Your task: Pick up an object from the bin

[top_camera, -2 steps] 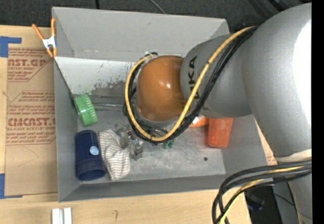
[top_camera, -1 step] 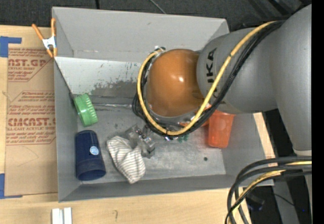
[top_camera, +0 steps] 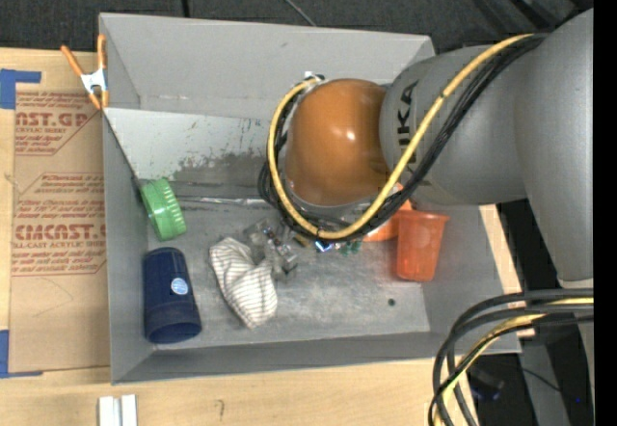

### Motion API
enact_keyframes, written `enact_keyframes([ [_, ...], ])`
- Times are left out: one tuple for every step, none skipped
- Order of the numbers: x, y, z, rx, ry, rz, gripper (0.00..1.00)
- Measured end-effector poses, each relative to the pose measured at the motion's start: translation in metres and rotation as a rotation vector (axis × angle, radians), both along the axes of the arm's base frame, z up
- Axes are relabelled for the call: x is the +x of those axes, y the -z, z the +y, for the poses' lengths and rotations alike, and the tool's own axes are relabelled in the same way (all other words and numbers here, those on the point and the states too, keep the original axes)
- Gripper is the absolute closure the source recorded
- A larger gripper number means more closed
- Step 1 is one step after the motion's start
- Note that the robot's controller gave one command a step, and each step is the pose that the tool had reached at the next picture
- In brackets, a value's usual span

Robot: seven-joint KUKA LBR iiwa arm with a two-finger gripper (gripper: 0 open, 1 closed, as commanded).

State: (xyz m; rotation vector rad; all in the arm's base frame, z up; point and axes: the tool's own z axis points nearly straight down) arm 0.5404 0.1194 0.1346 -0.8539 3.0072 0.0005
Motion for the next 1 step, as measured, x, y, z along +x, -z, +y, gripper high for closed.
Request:
enact_keyframes([
  [-0.0337,-0.1737,0.0173,-0.004,-0.022,0.016,1.00],
])
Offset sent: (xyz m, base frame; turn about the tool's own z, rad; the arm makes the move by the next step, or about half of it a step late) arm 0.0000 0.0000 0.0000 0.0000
